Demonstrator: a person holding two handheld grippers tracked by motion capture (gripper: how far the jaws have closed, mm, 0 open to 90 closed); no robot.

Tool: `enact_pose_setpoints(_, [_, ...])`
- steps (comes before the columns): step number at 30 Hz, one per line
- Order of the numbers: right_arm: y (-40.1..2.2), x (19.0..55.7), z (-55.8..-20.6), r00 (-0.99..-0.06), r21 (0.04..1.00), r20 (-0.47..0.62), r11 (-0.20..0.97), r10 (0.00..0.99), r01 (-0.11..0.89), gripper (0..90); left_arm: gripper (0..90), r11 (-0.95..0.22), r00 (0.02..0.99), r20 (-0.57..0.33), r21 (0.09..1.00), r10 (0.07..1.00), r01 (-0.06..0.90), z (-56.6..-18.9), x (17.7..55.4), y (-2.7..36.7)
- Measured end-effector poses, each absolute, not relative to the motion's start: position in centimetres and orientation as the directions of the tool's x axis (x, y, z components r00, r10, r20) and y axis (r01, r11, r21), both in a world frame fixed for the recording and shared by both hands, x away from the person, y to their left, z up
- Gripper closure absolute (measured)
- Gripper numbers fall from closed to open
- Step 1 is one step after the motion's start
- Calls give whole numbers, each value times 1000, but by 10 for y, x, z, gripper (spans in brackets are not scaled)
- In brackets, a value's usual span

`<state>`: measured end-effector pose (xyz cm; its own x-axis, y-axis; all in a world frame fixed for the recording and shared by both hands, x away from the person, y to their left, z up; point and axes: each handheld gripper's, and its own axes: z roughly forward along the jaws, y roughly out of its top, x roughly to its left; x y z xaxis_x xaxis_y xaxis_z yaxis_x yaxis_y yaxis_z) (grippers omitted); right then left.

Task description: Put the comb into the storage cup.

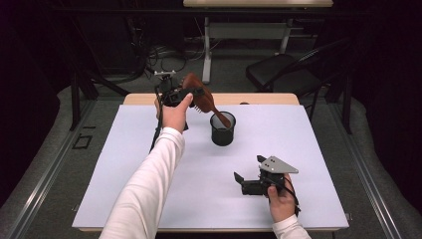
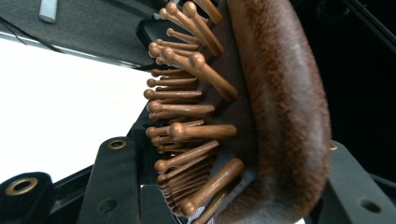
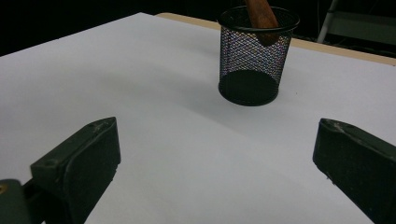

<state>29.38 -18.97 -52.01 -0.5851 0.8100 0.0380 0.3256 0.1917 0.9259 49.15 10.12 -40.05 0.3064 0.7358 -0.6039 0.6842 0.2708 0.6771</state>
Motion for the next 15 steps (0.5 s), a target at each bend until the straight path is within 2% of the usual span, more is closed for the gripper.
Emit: enact_pose_setpoints(15, [-190, 293, -520, -584, 926, 40, 190, 811, 327, 6, 496, 246, 308, -593, 672, 744, 698, -410, 495, 91])
